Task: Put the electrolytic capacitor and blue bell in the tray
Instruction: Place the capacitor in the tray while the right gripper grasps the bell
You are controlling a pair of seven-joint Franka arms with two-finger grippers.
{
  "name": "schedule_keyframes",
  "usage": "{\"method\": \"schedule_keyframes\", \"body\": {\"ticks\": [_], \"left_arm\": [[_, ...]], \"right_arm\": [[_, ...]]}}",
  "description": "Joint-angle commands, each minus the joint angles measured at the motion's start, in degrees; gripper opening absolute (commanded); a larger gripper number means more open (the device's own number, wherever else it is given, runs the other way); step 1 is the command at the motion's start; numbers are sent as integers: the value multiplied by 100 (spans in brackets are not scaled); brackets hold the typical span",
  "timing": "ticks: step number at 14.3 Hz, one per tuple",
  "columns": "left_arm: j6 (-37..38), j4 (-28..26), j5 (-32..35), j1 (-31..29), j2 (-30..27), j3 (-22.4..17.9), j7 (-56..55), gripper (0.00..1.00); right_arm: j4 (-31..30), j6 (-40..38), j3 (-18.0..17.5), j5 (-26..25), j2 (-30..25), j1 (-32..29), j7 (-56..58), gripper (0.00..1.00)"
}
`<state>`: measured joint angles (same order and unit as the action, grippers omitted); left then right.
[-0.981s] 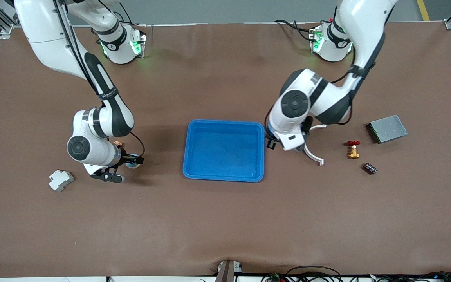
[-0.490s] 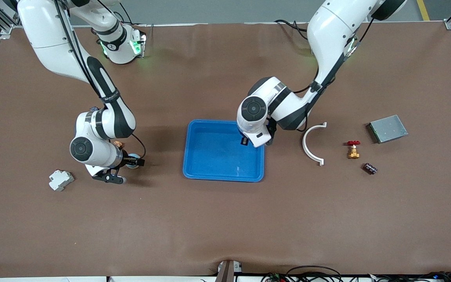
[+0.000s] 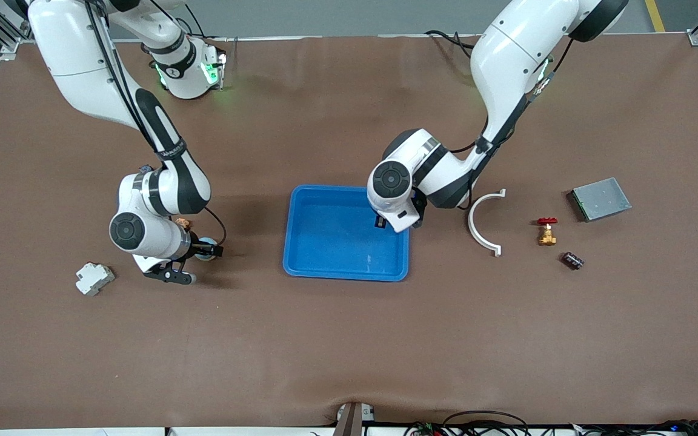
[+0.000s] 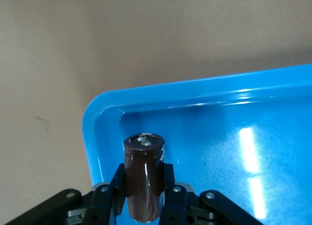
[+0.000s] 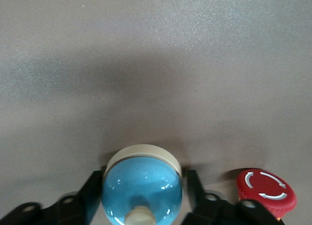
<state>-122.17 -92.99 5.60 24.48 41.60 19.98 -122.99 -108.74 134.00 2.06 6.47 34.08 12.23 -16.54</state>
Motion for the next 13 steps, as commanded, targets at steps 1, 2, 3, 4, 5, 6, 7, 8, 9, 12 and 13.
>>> {"method": "schedule_keyframes", "body": {"ticks": [1, 2, 3, 4, 5, 6, 7, 8, 9, 12, 13], "left_arm": [[-26, 141, 143, -13, 76, -38, -33, 26], [-26, 141, 152, -22, 76, -38, -32, 51], [-26, 141, 152, -13, 59, -82, -32, 84], [-26, 149, 143, -13, 33, -100, -41, 100], [-26, 184, 143, -30, -3, -109, -59, 100], [-9, 254, 143, -39, -38, -109, -67, 100], [43, 272, 152, -48, -99, -143, -59, 100], [105, 255, 187, -57, -282, -240, -59, 100], [306, 255, 353, -83, -423, -258, -41, 100], [825, 264, 688, -249, -810, -258, 466, 100], [957, 264, 688, -398, -942, -258, 799, 100]], "right_arm": [[89, 12, -47, -40, 72, -46, 28, 37], [89, 12, -56, -40, 72, -37, 28, 27], [89, 3, -56, -40, 72, -37, 28, 18], [89, -6, -48, -40, 72, -37, 36, 13], [89, -32, -56, -40, 72, -28, 28, 11], [89, -93, -56, -32, 46, -19, 28, 11], [89, -181, -65, -23, -24, 7, -16, 11], [107, -408, -82, -23, -155, 42, -51, 11], [133, -628, -91, 12, -304, 51, -69, 11], [291, -1130, -144, 118, -543, 69, -139, 12], [326, -1192, -170, 187, -595, 69, -139, 12]]}}
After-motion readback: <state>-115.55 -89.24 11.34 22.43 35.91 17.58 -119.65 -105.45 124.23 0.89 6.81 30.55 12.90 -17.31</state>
